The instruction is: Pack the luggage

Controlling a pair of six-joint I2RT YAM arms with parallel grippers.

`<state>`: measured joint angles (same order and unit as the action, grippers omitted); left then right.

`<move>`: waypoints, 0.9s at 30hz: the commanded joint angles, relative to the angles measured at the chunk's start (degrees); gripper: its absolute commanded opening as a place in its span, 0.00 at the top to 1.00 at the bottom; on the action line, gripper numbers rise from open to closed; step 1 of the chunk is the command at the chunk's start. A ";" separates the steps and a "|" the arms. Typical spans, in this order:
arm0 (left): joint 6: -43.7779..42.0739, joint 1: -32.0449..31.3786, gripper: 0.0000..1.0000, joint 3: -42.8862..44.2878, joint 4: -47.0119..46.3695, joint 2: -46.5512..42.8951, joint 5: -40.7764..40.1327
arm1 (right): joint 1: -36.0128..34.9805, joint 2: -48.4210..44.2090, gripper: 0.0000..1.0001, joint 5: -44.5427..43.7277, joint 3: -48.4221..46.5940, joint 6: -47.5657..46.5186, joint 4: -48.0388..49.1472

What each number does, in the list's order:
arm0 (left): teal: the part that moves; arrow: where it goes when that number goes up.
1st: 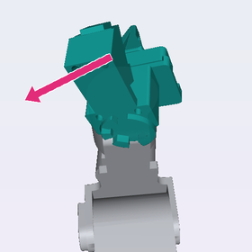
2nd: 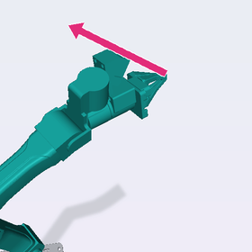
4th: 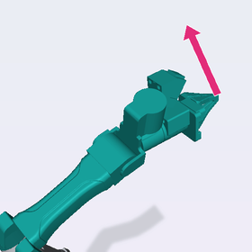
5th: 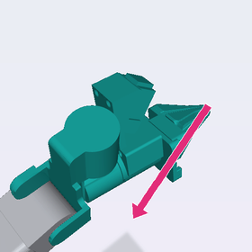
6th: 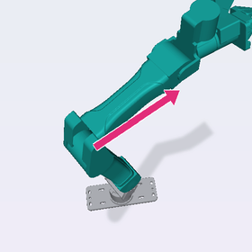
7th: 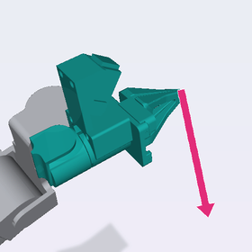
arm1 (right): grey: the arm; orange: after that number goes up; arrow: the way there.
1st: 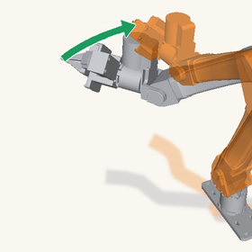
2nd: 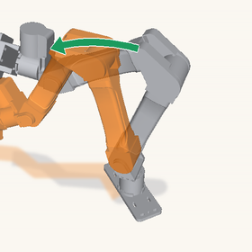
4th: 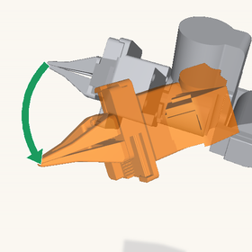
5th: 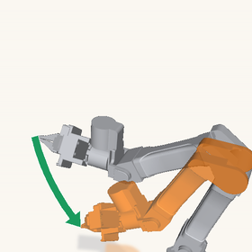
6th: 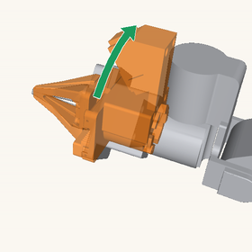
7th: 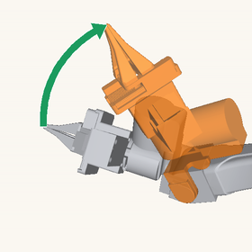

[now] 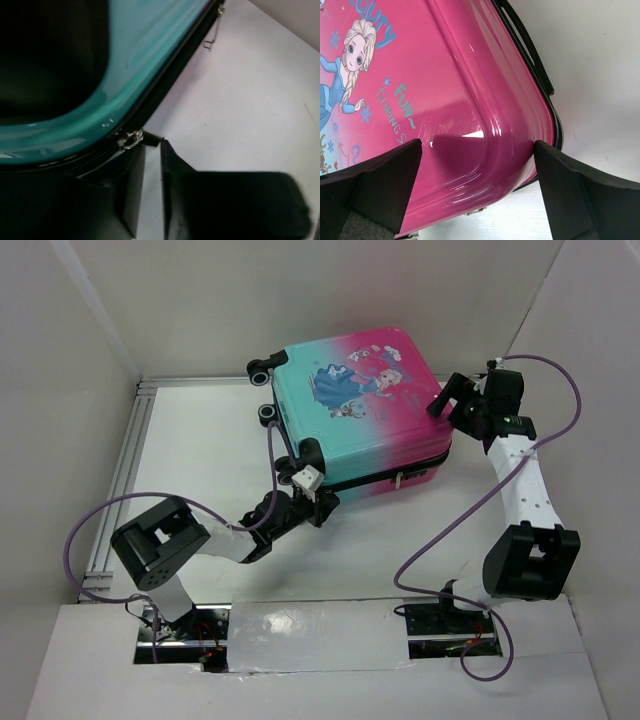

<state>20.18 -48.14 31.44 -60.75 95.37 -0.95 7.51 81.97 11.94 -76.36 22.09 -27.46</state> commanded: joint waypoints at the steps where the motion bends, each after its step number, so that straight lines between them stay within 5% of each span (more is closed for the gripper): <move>1: 0.81 0.33 0.74 2.57 -7.98 1.65 -2.65 | -0.21 -0.15 0.01 3.08 -0.55 1.03 5.05; 8: 1.35 0.85 1.00 2.57 -9.74 1.66 -3.27 | -0.21 1.08 0.07 2.56 0.77 1.56 4.44; 14: 3.27 0.85 1.00 2.66 -11.23 1.66 2.52 | -0.21 1.08 0.11 2.56 2.09 1.56 5.05; 15: 4.06 0.85 0.87 1.36 -12.71 1.66 2.53 | -0.21 1.08 0.11 2.56 2.09 1.56 5.05; 16: 4.07 0.85 0.87 1.34 -12.73 1.66 2.53 | -0.21 1.08 0.11 2.56 2.09 1.56 5.05; 19: 4.69 0.85 0.66 0.64 -14.22 2.19 2.53 | -0.21 1.08 0.11 2.56 2.09 1.56 5.05; 27: 5.91 1.91 0.37 0.02 -14.83 2.19 1.30 | -1.26 1.08 0.11 2.56 1.03 1.56 4.52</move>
<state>25.96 -47.79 31.51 -68.69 97.30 3.81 7.84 82.43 11.53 -74.89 22.94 -25.71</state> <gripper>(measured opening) 0.606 0.895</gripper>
